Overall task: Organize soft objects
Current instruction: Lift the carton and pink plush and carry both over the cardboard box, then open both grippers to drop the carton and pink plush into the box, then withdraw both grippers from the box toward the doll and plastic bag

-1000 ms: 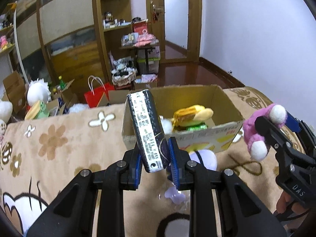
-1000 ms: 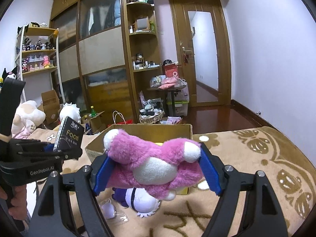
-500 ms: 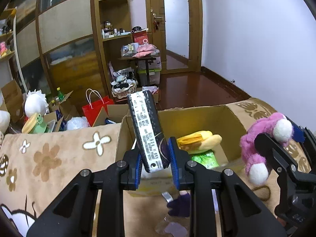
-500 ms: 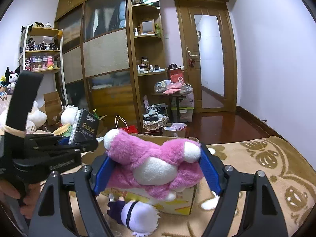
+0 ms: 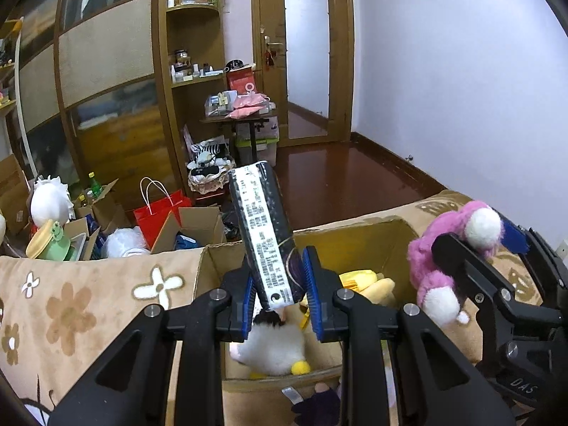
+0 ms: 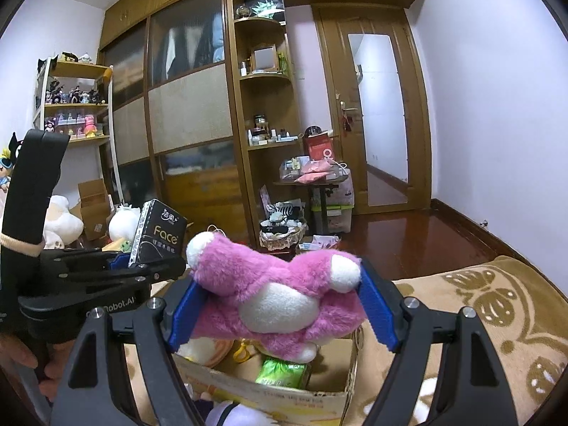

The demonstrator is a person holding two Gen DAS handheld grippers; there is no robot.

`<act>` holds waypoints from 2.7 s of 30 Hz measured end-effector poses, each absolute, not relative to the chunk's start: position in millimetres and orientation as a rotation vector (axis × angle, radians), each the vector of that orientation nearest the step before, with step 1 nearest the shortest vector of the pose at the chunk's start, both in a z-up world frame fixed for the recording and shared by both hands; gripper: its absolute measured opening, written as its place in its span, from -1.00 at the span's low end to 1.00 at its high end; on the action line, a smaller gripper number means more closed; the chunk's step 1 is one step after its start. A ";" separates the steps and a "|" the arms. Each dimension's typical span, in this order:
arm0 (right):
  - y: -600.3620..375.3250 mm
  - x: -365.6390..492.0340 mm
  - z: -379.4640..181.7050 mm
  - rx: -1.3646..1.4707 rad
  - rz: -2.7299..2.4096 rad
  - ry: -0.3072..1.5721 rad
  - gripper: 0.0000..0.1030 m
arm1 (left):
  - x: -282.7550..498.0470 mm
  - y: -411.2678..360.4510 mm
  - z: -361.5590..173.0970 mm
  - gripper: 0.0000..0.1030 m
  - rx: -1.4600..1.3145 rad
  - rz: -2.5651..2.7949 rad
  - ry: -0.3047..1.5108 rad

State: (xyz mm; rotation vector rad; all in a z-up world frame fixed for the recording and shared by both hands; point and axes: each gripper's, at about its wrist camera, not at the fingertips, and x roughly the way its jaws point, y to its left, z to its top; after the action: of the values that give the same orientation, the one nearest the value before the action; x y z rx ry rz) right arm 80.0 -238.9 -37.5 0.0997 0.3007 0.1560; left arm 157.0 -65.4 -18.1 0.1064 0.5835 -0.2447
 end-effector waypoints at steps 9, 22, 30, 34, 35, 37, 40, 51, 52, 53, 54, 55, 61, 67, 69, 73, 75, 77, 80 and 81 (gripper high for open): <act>-237.6 96.4 -55.6 0.108 0.156 0.369 0.63 | 177.1 -64.3 -52.1 -0.53 0.117 -0.231 0.693; -237.5 98.3 -68.7 0.105 0.164 0.414 0.76 | 180.7 -59.3 -69.3 0.07 0.132 -0.209 0.756; -236.4 96.5 -71.9 0.106 0.169 0.434 0.83 | 176.6 -56.8 -66.7 0.43 0.146 -0.205 0.755; -236.9 94.8 -72.4 0.111 0.166 0.444 0.97 | 174.7 -55.8 -65.1 0.62 0.149 -0.187 0.754; -236.9 94.3 -72.4 0.111 0.166 0.446 0.97 | 173.7 -55.9 -64.1 0.69 0.154 -0.183 0.752; -236.7 93.0 -72.1 0.107 0.162 0.449 0.97 | 171.3 -55.3 -62.0 0.77 0.160 -0.172 0.745; -236.3 89.9 -69.9 0.100 0.157 0.452 0.98 | 169.4 -52.1 -58.5 0.81 0.144 -0.169 0.748; -233.3 67.5 -55.7 0.069 0.154 0.447 1.00 | 148.5 -39.7 -44.9 0.82 0.105 -0.135 0.748; -233.1 65.7 -54.7 0.067 0.155 0.447 1.00 | 147.4 -38.5 -43.7 0.82 0.101 -0.134 0.748; -231.8 62.2 -53.6 0.061 0.154 0.448 1.00 | 144.4 -37.6 -42.8 0.82 0.095 -0.133 0.747; -231.0 60.5 -53.0 0.057 0.154 0.449 1.00 | 141.7 -36.5 -41.3 0.82 0.089 -0.135 0.749; -230.1 58.1 -52.3 0.050 0.154 0.450 1.00 | 139.6 -35.4 -40.1 0.82 0.087 -0.137 0.750; -226.1 40.6 -47.7 0.037 0.156 0.454 1.00 | 119.6 -31.3 -30.8 0.82 0.082 -0.136 0.756; -224.8 22.9 -45.7 0.043 0.158 0.457 1.00 | 97.7 -24.7 -25.5 0.82 0.077 -0.134 0.787; -223.1 15.3 -44.3 0.042 0.157 0.456 1.00 | 91.9 -21.5 -24.2 0.82 0.068 -0.126 0.796; -221.6 3.4 -40.7 0.050 0.157 0.455 1.00 | 80.4 -12.4 -27.1 0.82 0.007 -0.126 0.832; -223.1 -0.2 -39.4 0.056 0.156 0.454 1.00 | 74.7 -9.6 -30.2 0.82 -0.005 -0.116 0.850; -224.0 -5.1 -38.1 0.065 0.154 0.451 1.00 | 70.1 -8.2 -32.0 0.82 0.001 -0.107 0.857; -224.3 -9.6 -36.7 0.073 0.154 0.450 1.00 | 62.4 -7.4 -34.3 0.82 0.002 -0.104 0.868; -223.9 -11.1 -36.2 0.072 0.155 0.449 1.00 | 60.4 -7.0 -34.9 0.82 0.001 -0.104 0.871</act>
State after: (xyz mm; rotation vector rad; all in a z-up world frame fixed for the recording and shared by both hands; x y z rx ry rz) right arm -11.1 -223.9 -36.2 0.0722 0.4491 0.1546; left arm 60.4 -7.0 -34.9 0.0005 0.8714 -0.1043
